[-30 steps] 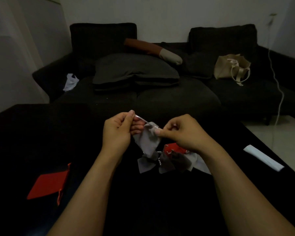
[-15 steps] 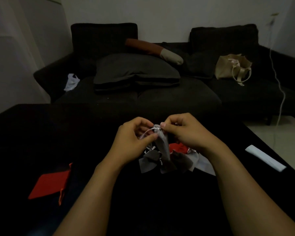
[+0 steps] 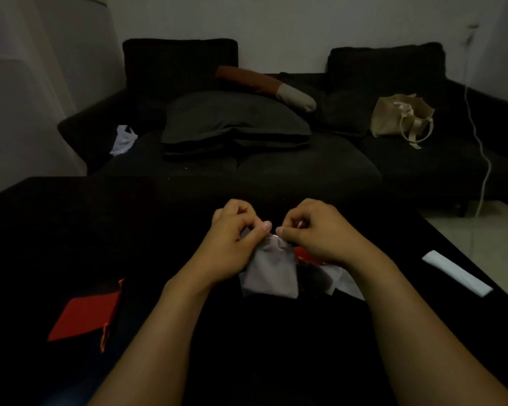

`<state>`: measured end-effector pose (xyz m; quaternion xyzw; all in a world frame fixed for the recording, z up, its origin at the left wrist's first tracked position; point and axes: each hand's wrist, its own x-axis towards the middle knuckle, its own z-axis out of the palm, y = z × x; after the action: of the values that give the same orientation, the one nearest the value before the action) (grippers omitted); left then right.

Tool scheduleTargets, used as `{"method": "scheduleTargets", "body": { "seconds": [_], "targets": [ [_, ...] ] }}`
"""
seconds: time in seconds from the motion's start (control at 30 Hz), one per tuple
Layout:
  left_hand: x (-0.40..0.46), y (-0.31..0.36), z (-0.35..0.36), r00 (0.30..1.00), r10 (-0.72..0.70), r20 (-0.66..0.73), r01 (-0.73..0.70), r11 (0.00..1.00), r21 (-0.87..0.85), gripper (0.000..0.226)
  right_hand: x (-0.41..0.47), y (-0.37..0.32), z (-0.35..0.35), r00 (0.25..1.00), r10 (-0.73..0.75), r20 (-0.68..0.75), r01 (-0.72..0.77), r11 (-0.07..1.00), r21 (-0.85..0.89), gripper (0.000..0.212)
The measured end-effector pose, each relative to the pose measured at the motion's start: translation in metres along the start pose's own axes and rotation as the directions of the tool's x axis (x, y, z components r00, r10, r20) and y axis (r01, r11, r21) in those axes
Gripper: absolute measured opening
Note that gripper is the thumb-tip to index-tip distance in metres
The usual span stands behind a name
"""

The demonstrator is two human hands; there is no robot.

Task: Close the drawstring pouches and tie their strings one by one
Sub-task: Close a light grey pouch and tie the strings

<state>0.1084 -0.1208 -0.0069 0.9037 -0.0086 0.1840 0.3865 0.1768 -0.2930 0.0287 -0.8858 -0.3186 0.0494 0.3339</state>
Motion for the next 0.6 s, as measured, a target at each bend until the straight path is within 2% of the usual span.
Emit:
{"method": "scheduleTargets", "body": {
  "seconds": [0.07, 0.13, 0.2, 0.3, 0.47, 0.6],
  "targets": [
    [0.000, 0.004, -0.001, 0.999, 0.002, 0.043, 0.003, 0.992, -0.130, 0.024, -0.001, -0.005, 0.003, 0.999, -0.050, -0.004, 0.049, 0.997, -0.059, 0.020],
    [-0.001, 0.009, 0.000, 0.994, -0.051, 0.095, 0.085, 0.917, -0.391, 0.019, 0.000, -0.007, 0.007, 0.999, -0.052, 0.012, 0.053, 0.996, -0.065, 0.022],
    [-0.001, 0.012, 0.001, 0.985, -0.138, 0.107, 0.174, 0.836, -0.521, 0.016, 0.002, -0.006, 0.008, 0.999, -0.018, 0.051, 0.019, 1.000, -0.023, 0.020],
    [-0.002, 0.009, 0.000, 0.975, -0.190, 0.114, 0.220, 0.770, -0.599, 0.012, 0.003, -0.005, 0.006, 0.998, -0.002, 0.057, -0.001, 0.999, 0.049, 0.022],
    [-0.002, 0.008, -0.001, 0.972, -0.207, 0.114, 0.232, 0.739, -0.632, 0.013, 0.003, -0.006, 0.004, 0.999, 0.022, 0.049, -0.026, 0.996, 0.085, 0.029],
    [-0.001, 0.013, 0.000, 0.954, -0.276, 0.114, 0.269, 0.627, -0.732, 0.022, 0.002, -0.010, 0.004, 0.995, 0.052, 0.081, -0.073, 0.959, 0.275, 0.027]
  ]
}}
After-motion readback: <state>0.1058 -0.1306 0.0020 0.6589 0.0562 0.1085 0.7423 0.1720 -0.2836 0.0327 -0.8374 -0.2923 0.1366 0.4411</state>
